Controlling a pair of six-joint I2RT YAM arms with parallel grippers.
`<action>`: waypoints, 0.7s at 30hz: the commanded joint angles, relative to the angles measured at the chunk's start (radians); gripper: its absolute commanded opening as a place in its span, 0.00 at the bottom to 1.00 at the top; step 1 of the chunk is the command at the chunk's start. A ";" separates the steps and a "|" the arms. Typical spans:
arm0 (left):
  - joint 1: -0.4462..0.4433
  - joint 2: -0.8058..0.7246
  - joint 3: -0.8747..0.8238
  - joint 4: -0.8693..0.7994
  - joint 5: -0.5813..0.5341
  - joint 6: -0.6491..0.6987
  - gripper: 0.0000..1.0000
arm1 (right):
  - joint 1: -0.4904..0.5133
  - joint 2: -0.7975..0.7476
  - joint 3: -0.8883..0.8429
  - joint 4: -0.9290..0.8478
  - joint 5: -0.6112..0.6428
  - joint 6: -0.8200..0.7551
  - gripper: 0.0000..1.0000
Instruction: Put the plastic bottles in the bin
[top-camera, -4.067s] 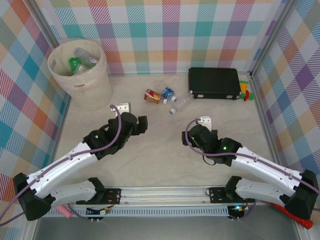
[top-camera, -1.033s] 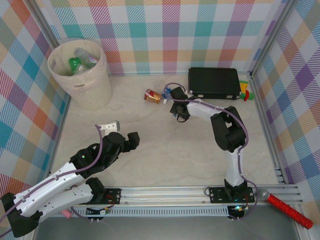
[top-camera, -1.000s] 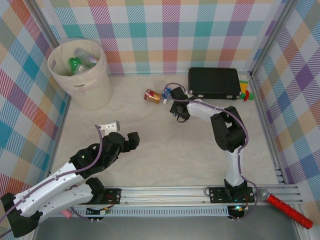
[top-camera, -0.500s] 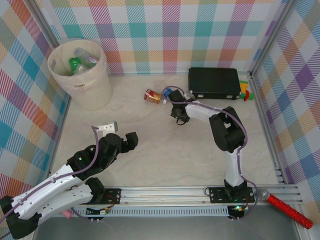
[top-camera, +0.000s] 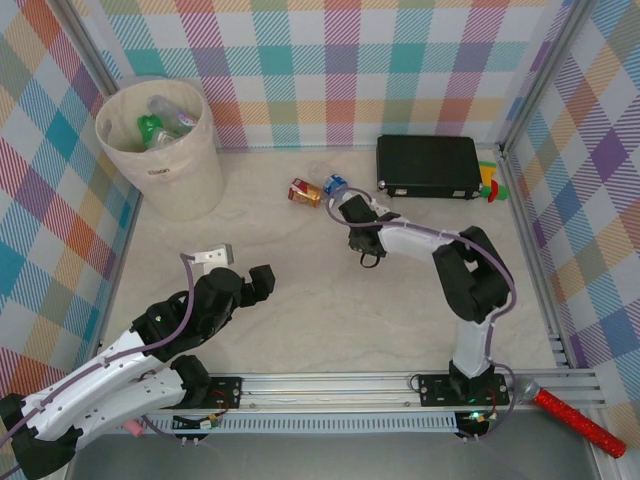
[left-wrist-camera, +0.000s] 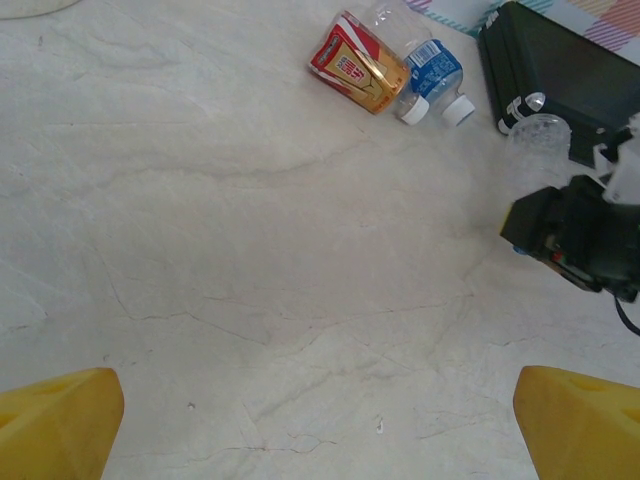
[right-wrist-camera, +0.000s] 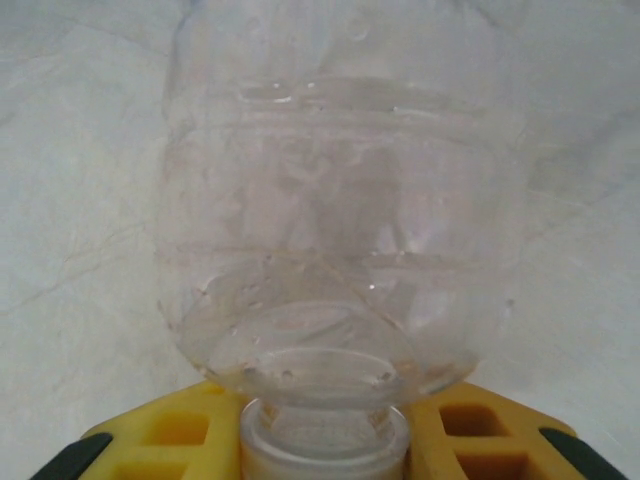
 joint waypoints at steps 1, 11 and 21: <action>-0.009 -0.013 0.009 -0.007 -0.021 -0.041 0.99 | 0.059 -0.124 -0.055 0.085 0.057 -0.108 0.22; 0.041 0.055 0.035 0.144 0.131 -0.050 0.99 | 0.190 -0.413 -0.305 0.396 -0.024 -0.419 0.23; 0.308 0.125 0.043 0.390 0.595 -0.080 1.00 | 0.283 -0.501 -0.472 0.686 -0.221 -0.615 0.23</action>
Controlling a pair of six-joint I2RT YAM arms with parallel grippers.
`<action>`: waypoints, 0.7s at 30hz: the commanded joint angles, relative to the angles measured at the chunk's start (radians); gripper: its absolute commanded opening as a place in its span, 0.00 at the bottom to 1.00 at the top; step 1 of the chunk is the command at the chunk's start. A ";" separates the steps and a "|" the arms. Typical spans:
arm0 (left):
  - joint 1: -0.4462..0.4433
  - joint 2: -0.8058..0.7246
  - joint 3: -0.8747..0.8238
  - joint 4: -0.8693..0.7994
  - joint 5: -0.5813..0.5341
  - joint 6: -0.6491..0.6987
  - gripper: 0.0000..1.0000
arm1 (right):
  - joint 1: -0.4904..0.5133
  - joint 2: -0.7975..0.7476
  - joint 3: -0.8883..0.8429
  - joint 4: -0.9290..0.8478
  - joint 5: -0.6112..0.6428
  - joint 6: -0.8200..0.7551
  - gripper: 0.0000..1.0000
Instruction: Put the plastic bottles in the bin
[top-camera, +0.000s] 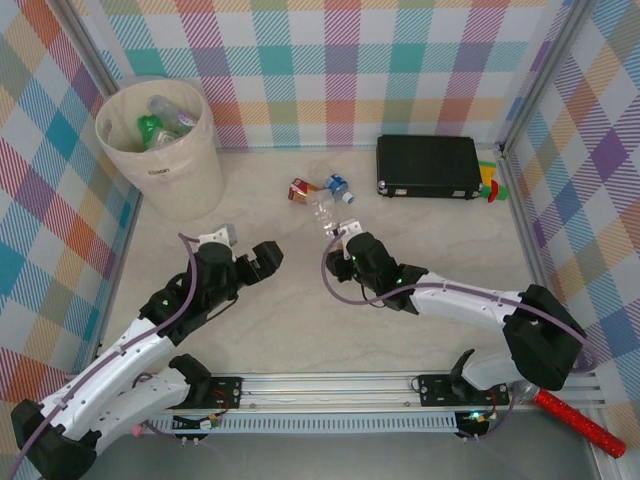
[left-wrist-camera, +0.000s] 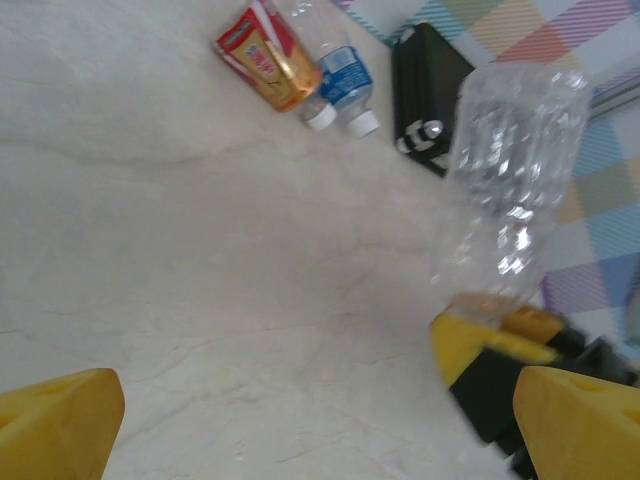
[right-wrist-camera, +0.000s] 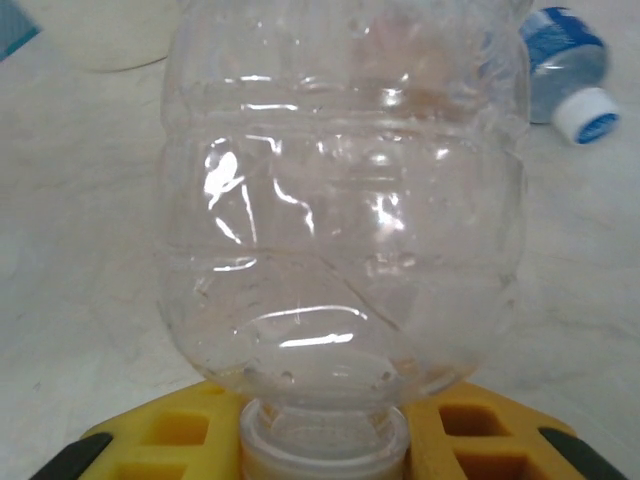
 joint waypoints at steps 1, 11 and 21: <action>0.049 0.021 0.042 0.127 0.195 -0.017 1.00 | 0.037 -0.038 -0.041 0.157 -0.101 -0.096 0.22; 0.072 0.117 0.122 0.109 0.264 0.063 1.00 | 0.137 -0.086 -0.076 0.186 -0.232 -0.145 0.24; 0.083 0.129 0.129 0.067 0.308 0.129 0.88 | 0.166 -0.087 -0.072 0.180 -0.275 -0.164 0.24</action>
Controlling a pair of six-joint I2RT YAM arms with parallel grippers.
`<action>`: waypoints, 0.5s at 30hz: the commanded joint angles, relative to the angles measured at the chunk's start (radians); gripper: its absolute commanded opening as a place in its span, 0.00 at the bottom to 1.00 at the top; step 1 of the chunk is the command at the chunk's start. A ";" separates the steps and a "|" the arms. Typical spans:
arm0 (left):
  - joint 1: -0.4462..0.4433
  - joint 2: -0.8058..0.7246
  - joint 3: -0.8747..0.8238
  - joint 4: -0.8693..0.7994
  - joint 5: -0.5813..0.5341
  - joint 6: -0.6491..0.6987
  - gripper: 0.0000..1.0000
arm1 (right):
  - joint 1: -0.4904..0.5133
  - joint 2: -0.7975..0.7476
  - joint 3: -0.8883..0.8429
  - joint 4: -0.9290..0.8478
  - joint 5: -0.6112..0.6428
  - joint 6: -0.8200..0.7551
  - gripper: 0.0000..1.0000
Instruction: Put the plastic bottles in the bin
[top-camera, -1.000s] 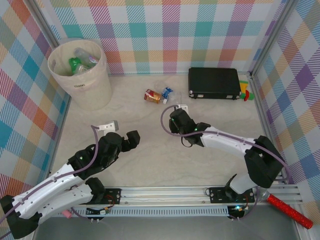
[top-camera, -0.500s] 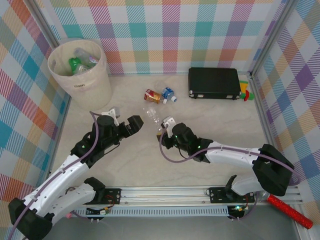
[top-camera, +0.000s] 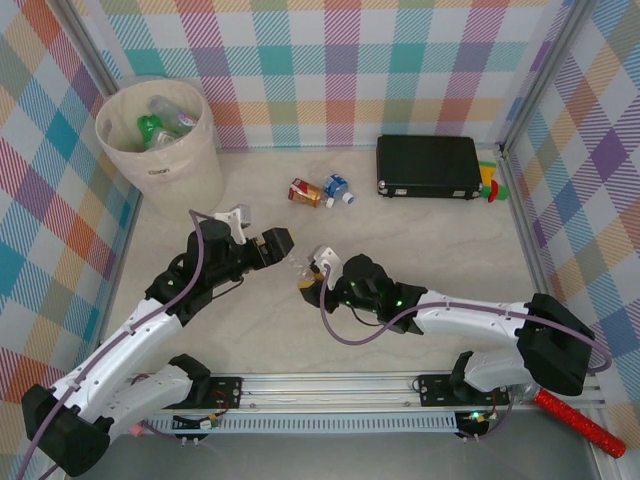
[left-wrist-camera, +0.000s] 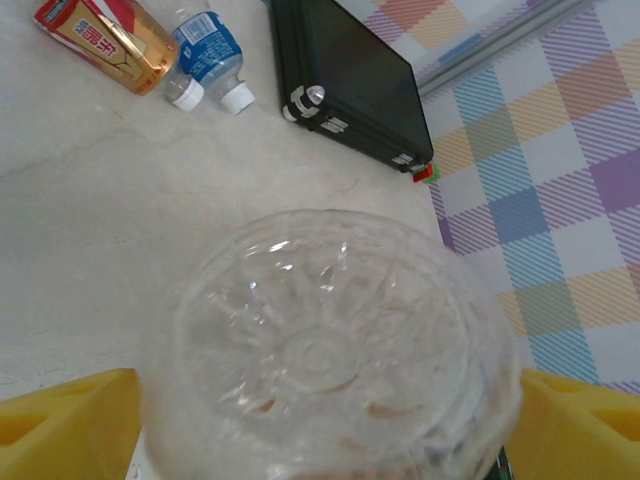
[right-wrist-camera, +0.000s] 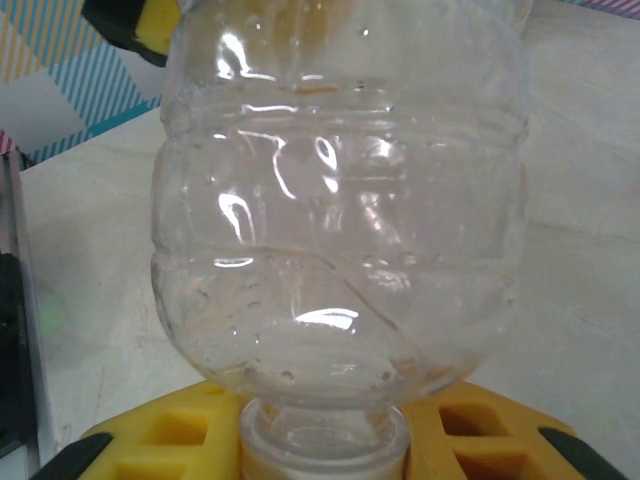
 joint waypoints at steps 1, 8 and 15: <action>0.015 0.004 0.024 -0.019 0.044 0.035 0.88 | 0.010 -0.019 -0.003 0.039 -0.036 -0.020 0.24; 0.019 0.029 0.026 -0.010 0.072 0.036 0.73 | 0.013 -0.032 -0.011 0.044 -0.039 -0.016 0.24; 0.019 0.013 0.025 -0.018 0.061 0.035 0.57 | 0.014 -0.045 -0.013 0.039 -0.040 -0.007 0.46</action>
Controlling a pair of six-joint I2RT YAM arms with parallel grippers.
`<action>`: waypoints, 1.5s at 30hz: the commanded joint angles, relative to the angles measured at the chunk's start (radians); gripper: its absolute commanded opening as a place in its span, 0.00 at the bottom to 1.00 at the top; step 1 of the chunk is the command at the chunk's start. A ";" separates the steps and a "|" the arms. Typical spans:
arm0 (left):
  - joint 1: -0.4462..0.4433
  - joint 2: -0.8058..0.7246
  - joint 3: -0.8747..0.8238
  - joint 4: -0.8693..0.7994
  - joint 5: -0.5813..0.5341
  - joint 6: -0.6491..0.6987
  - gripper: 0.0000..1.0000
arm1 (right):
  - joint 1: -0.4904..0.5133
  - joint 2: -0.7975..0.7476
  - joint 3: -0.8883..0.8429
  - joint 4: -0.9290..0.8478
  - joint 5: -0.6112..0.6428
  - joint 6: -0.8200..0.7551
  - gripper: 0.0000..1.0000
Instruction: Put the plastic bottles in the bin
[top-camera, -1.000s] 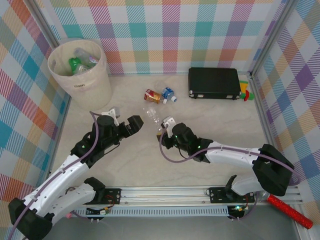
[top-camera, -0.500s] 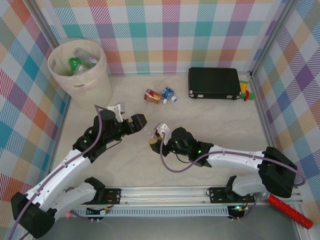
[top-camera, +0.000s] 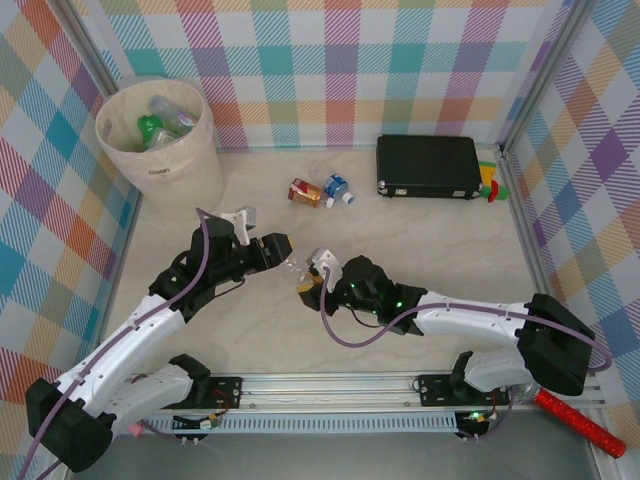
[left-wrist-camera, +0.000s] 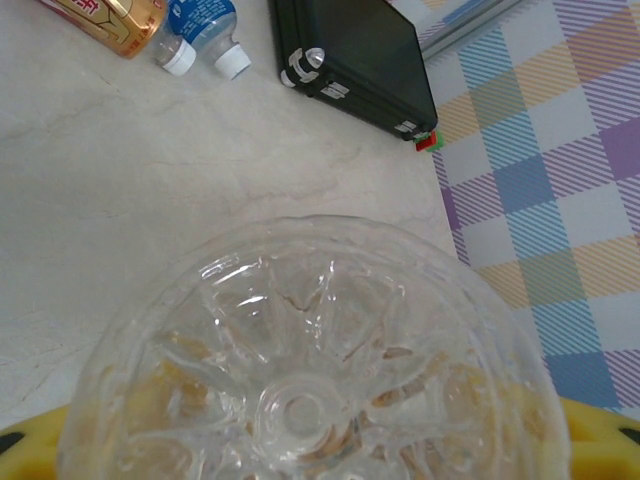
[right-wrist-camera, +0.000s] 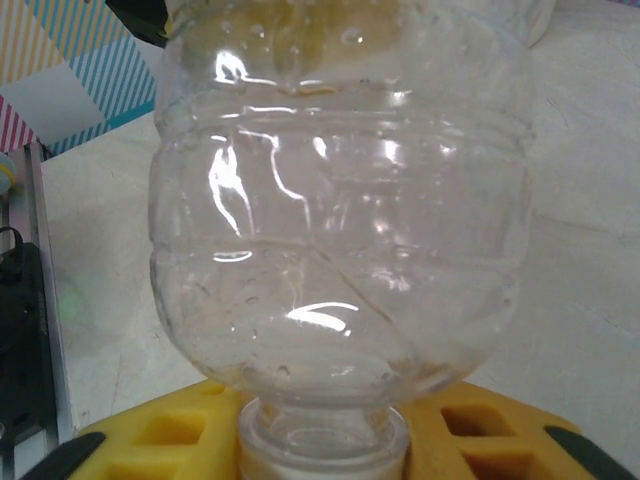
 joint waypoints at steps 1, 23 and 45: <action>0.009 -0.024 0.025 -0.006 -0.002 0.010 0.57 | 0.007 -0.041 -0.007 0.039 -0.014 0.001 0.49; 0.010 -0.136 0.312 -0.410 -0.634 0.198 0.49 | 0.008 -0.148 -0.076 0.098 0.175 0.053 0.99; 0.212 0.216 0.787 -0.285 -1.092 0.419 0.47 | 0.007 -0.325 -0.160 0.144 0.272 0.084 0.99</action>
